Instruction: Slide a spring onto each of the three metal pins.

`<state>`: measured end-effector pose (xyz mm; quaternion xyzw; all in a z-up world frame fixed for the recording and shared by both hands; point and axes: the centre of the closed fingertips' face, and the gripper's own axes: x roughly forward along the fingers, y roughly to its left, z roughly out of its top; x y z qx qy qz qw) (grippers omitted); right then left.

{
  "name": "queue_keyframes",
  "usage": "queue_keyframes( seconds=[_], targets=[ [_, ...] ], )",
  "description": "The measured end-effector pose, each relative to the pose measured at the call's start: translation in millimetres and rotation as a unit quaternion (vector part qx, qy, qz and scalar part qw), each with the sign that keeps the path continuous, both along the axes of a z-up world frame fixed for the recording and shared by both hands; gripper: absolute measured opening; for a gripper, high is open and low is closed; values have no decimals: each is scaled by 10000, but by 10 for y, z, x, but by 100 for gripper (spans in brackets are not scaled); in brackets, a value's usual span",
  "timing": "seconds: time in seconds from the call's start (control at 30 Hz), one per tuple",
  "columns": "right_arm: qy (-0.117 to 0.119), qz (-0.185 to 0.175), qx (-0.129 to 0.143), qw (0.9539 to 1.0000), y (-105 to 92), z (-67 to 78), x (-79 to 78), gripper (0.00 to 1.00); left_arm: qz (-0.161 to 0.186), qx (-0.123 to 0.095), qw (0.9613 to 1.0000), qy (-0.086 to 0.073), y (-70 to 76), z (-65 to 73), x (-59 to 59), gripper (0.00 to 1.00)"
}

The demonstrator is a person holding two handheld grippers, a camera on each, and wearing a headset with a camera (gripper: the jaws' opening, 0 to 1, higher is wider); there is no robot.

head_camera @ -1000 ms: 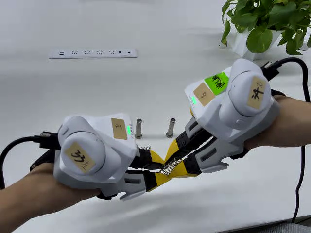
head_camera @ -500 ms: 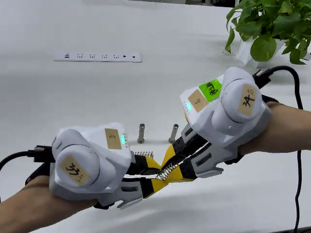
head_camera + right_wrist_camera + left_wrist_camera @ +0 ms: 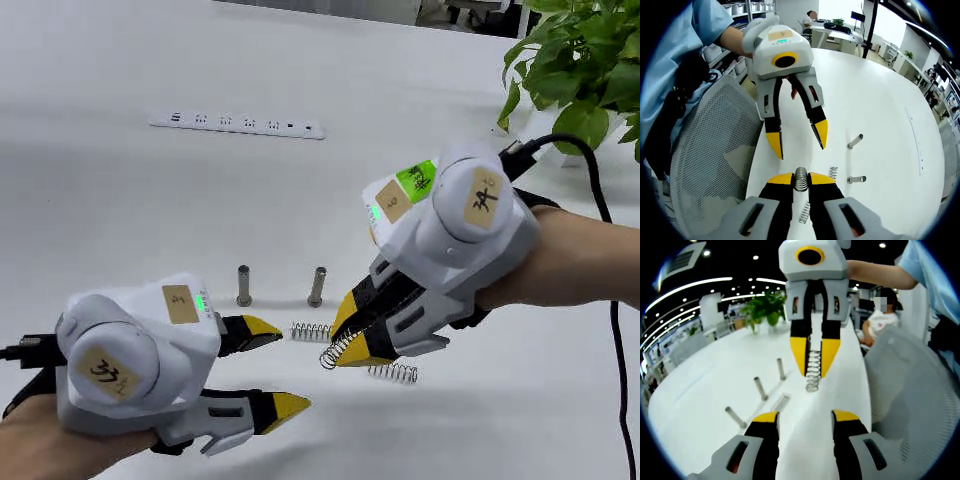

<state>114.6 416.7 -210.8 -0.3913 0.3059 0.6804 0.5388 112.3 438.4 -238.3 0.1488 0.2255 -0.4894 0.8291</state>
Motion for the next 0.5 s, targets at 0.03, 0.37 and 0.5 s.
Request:
queue_keyframes(
  seconds=[0.03,0.37,0.5],
  targets=[
    [-13,45,-13,10000,29,-1,18,12,160,-38,9999,12,41,-10,14,45],
    [-76,342,-240,9991,208,-39,158,12,961,-225,9951,-49,303,-45,73,72],
    [-95,413,-285,9987,284,-39,226,12,1175,-286,9926,-63,394,-53,81,82]
  ],
)
